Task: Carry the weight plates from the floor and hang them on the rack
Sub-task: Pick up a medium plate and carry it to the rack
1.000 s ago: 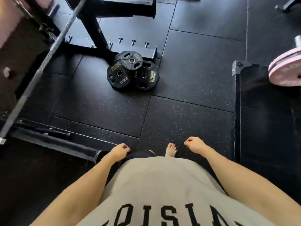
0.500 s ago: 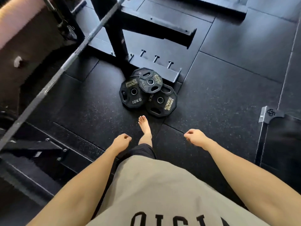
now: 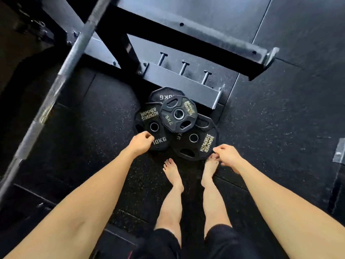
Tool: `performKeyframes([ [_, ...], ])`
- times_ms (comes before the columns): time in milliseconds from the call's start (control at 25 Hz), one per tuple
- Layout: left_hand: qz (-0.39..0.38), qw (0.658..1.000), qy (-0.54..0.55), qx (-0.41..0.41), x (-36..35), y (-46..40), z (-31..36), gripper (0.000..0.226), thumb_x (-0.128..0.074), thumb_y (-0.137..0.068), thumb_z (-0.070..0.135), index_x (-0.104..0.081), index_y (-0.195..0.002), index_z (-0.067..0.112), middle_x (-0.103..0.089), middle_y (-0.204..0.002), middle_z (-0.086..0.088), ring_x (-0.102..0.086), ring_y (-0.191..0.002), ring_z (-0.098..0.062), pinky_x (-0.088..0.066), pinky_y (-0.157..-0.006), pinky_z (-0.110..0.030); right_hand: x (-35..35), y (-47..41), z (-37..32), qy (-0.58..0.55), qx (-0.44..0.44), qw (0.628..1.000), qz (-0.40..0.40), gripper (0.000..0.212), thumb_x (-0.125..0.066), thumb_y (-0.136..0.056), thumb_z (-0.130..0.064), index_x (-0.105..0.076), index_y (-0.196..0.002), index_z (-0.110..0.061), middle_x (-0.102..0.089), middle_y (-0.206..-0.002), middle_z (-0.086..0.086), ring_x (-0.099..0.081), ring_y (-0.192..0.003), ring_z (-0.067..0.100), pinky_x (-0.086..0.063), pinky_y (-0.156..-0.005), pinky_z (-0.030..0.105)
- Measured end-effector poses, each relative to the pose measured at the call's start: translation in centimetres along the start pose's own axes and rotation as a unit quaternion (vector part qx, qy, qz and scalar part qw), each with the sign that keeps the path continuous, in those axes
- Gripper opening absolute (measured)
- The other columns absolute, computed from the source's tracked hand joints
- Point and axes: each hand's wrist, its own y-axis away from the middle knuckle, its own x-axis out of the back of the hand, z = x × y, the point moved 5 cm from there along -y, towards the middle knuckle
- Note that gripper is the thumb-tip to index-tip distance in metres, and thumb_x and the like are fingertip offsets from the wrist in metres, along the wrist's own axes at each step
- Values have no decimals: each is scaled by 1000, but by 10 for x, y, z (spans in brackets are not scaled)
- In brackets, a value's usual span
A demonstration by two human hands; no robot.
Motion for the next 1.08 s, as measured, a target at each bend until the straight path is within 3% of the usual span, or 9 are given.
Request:
performKeyframes([
  [200,22,999,-23,-15,-16,-184,25,30,-48,-99,33,-59,-118,14,-62,-116,-7,-57,-111,-28,-41,-85,-33,-66,-165,-25,-63,-54,996,-39,16,-51,-100,-26,-53,-89,-15,-57,-76,5,-50,-60,15,-38,-52,25],
  [360,57,996,-50,-54,-40,-302,38,39,-52,-95,33,-53,-127,11,-59,-129,-10,-54,-120,-29,-40,-98,-35,-113,-271,-27,-127,-77,988,-39,23,-53,-98,-34,-57,-102,-12,-63,-96,9,-62,-84,21,-56,-79,37],
  [480,61,992,-75,-79,-64,-373,46,55,-54,-92,35,-44,-140,11,-51,-140,-13,-48,-129,-33,-38,-108,-41,-144,-327,-18,-187,-122,974,-41,45,-57,-95,-39,-53,-127,-8,-64,-115,15,-66,-98,26,-58,-84,41],
  [560,72,988,-112,-77,-78,-405,48,52,-55,-90,35,-47,-135,11,-53,-137,-14,-45,-129,-35,-40,-105,-42,-164,-352,-14,-246,-155,954,-69,53,-60,-94,-37,-46,-139,-11,-59,-131,14,-61,-113,33,-55,-87,44],
  [640,110,981,-144,-74,-83,-423,48,41,-56,-89,33,-54,-124,11,-58,-129,-14,-46,-125,-36,-42,-98,-42,-178,-368,-15,-329,-165,926,-84,48,-63,-94,-29,-48,-136,-14,-58,-130,5,-59,-118,34,-53,-91,47],
  [760,154,976,-119,-100,-82,-429,47,19,-60,-85,22,-57,-101,13,-63,-113,-14,-55,-110,-34,-44,-87,-39,-190,-381,-14,-403,-164,900,-41,34,-64,-92,-16,-53,-124,-11,-65,-120,15,-64,-104,34,-57,-80,49],
  [840,131,983,-80,-103,-79,-422,38,16,-63,-81,19,-58,-95,13,-65,-103,-9,-58,-102,-30,-45,-84,-37,-190,-381,-9,-399,-146,905,-11,31,-61,-91,-12,-50,-120,-11,-65,-113,15,-65,-98,32,-58,-79,50],
  [960,88,993,36,-70,-78,-387,7,24,-67,-74,15,-63,-98,16,-69,-95,-5,-62,-91,-24,-51,-85,-41,-173,-364,-5,-342,-112,932,41,31,-59,-90,-16,-48,-118,-16,-63,-112,9,-64,-101,29,-54,-91,51],
  [1080,53,974,213,-51,-75,-321,-14,27,-63,-78,3,-61,-101,17,-72,-96,-4,-67,-90,-20,-57,-83,-36,-140,-317,-22,-272,-24,960,65,36,-57,-91,-16,-50,-126,-17,-62,-119,1,-58,-110,21,-47,-95,35],
])
